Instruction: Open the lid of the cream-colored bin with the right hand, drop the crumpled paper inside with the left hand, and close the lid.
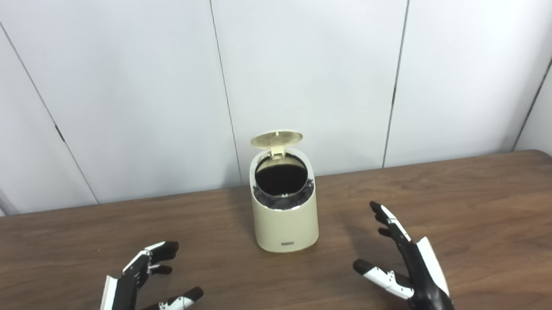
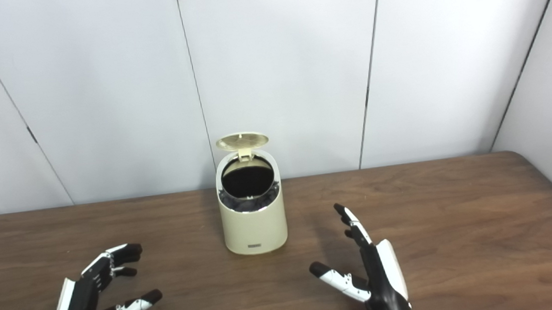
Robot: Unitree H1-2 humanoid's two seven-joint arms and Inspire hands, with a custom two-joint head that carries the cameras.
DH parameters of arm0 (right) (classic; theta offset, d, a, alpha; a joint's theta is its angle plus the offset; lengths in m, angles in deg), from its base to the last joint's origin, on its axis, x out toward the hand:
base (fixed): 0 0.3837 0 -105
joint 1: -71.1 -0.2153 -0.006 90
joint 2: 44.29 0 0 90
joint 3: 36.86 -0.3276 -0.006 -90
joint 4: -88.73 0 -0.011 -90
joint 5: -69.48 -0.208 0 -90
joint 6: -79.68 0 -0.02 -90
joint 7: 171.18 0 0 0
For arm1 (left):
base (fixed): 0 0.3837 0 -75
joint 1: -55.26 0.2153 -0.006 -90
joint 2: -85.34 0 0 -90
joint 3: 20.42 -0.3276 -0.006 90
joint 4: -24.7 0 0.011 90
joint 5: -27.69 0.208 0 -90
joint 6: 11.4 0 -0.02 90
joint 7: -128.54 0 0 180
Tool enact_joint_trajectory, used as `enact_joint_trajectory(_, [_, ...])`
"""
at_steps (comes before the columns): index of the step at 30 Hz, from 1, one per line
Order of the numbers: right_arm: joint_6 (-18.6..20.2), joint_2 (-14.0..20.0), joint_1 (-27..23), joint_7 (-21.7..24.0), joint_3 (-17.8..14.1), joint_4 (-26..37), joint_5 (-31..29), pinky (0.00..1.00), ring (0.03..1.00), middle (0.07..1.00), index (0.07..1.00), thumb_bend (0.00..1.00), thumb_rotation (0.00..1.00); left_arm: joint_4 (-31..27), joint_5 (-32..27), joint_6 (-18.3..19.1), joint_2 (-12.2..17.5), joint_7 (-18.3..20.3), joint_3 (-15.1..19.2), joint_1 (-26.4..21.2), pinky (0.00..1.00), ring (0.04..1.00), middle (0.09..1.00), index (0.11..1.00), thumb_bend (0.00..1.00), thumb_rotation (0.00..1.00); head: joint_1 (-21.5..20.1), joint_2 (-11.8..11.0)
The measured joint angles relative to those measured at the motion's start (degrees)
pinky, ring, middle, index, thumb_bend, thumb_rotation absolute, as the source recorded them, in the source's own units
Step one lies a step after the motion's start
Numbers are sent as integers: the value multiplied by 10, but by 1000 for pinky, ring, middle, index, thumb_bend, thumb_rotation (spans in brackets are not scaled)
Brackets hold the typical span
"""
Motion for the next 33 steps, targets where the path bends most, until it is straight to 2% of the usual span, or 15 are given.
enact_joint_trajectory(3, [0,1,1,0,-2,3,0,803,882,912,906,950,788,0,3,0,-3,0,0,-1,611,725,734,708,916,231,3,5])
enact_joint_trajectory(6, [0,8,2,3,-4,6,11,859,911,920,915,953,821,0,15,0,-5,-3,0,-2,599,721,733,712,931,244,2,7])
enact_joint_trajectory(11, [0,51,-7,15,-31,8,17,883,915,919,922,984,836,0,20,0,-5,-4,2,-1,610,726,732,706,929,234,-3,8])
enact_joint_trajectory(16, [-23,98,-64,14,-39,-11,37,874,914,921,930,984,867,1,22,-1,-5,-4,1,-2,604,721,730,702,925,235,-4,6])
enact_joint_trajectory(22, [-20,105,-120,31,-38,-3,48,785,875,900,904,1000,815,1,25,-1,-7,-4,1,-4,611,722,729,702,939,239,-4,4])
enact_joint_trajectory(28, [31,105,-165,87,-35,45,58,783,883,907,902,1000,749,1,24,0,-9,-4,1,-5,603,716,722,698,937,215,-2,4])
enact_joint_trajectory(33, [71,108,-207,132,-22,63,75,761,876,899,898,1000,785,1,24,0,-11,-3,0,-5,612,719,722,695,926,190,2,4])
